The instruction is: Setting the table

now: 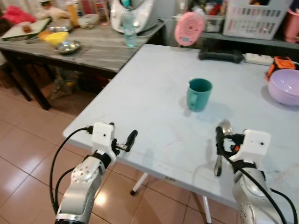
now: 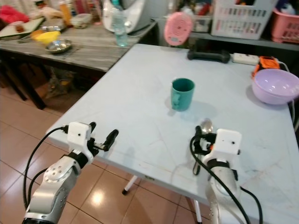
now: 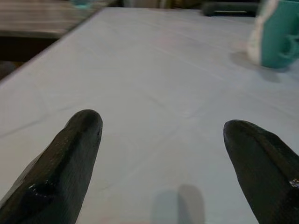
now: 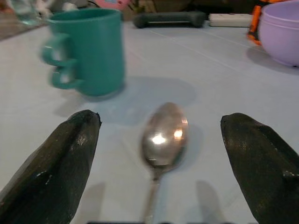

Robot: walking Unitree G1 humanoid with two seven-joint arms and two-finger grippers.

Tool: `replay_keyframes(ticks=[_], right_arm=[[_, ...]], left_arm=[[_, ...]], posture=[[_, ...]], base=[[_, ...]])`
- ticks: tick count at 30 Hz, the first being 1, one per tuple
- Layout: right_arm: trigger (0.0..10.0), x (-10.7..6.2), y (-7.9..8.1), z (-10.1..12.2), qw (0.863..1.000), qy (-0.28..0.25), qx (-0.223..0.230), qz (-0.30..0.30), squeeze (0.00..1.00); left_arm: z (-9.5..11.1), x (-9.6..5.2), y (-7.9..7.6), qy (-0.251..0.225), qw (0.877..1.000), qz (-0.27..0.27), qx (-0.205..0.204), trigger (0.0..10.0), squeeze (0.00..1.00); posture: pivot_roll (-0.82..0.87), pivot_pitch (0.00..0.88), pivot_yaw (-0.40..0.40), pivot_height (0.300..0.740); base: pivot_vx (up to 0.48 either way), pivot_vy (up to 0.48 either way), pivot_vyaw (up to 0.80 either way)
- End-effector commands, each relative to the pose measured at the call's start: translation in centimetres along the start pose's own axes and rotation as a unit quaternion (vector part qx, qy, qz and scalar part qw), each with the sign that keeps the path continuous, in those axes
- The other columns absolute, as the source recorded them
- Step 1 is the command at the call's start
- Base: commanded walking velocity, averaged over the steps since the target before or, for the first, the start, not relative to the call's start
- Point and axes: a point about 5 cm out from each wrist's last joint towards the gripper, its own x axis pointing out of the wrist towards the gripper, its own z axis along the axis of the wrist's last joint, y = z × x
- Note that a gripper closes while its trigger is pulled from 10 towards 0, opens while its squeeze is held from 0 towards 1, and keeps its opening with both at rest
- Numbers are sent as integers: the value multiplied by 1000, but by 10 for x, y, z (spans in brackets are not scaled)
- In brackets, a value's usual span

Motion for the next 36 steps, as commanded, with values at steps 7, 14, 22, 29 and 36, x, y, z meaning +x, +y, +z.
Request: replay_keyframes(ticks=[7,14,22,29,36], right_arm=[[10000,-1,-4,-1,1000,5,2,-11,0],[10000,-1,-3,-1,1000,5,2,-10,0],[10000,-1,0,-1,1000,5,7,-6,0],[10000,-3,-1,-5,1000,13,13,-10,0],[10000,-4,1,-5,1000,13,16,-11,0]], left_arm=[[0,2,-1,9,1000,1,12,10000,0],[-1,2,-2,11,1000,1,17,10000,0],[-1,1,-1,13,1000,1,18,10000,0],[0,0,1,13,1000,3,22,10000,0],[1,0,2,13,1000,3,25,10000,0]], posture=[[-77,43,58,740],[-75,42,60,740],[-70,44,61,740],[-67,49,67,740],[-65,53,72,740]], base=[[0,0,-606],[0,0,0],[0,0,0],[0,304,-530],[0,360,-732]])
